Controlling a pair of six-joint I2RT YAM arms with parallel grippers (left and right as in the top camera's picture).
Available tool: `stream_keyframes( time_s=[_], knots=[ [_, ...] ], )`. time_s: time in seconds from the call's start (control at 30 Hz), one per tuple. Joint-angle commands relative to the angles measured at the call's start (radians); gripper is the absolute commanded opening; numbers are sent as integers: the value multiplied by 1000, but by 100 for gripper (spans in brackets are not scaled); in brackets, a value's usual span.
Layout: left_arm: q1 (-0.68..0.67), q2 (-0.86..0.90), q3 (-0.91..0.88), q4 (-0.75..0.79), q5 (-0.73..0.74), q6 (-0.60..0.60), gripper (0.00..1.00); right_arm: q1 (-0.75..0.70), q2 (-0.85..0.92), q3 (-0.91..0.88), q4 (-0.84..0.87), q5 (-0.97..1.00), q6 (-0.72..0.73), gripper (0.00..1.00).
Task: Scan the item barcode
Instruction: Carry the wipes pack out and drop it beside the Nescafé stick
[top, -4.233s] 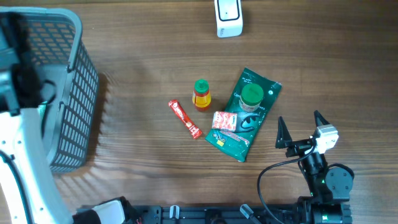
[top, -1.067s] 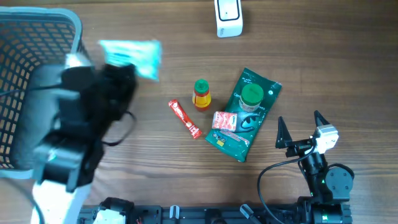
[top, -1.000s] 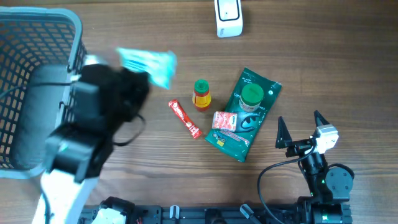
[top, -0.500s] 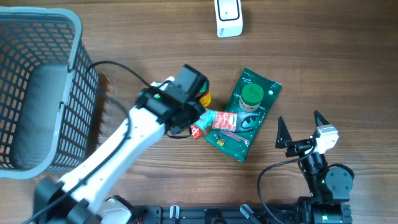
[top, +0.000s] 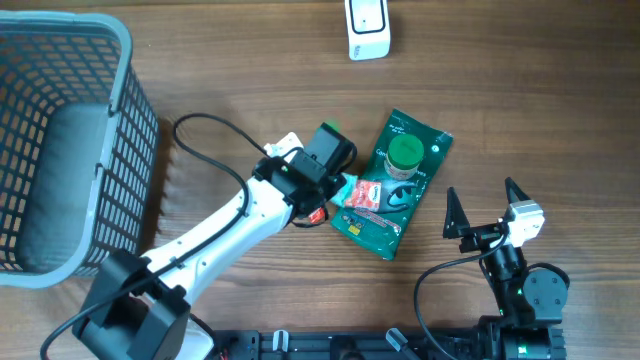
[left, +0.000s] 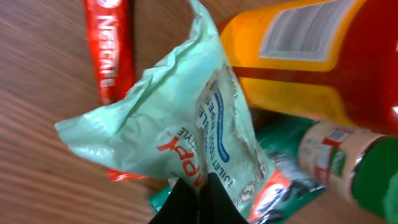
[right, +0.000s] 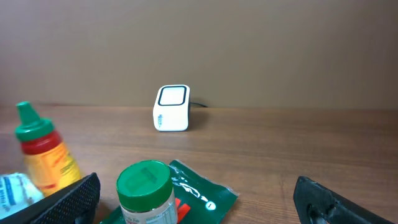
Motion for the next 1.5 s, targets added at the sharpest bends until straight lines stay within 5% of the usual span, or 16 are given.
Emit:
stream_keyframes(
  time_s=[0.0, 0.13, 0.23, 0.3, 0.33, 0.43, 0.87, 1.03, 1.2, 1.47],
  knots=[
    [-5, 7, -13, 23, -27, -118, 4, 4, -10, -1, 3, 6, -9, 100],
    [-4, 8, -14, 22, -36, -123, 4, 4, -10, -1, 3, 6, -9, 100],
    [-5, 8, -14, 22, -38, -123, 16, 4, -10, -1, 3, 6, -9, 100],
    [-5, 8, -14, 22, -38, -123, 39, 4, -10, -1, 3, 6, -9, 100],
    [-5, 8, -14, 18, -38, -123, 58, 4, -10, -1, 3, 6, -10, 100],
    [-4, 8, -14, 6, -37, -123, 73, 4, -10, -1, 3, 6, -9, 100],
    [-5, -167, -13, -156, -98, -113, 81, 4, -10, -1, 3, 6, -10, 99],
    [-2, -288, -13, -114, -293, 95, 86, 4, -10, -1, 3, 6, -9, 100],
    [79, -368, -13, 83, -352, 529, 89, 4, -10, -1, 3, 6, -10, 100],
    [308, -462, -11, 101, -228, 728, 89, 4, -10, -1, 3, 6, -9, 100]
  ],
)
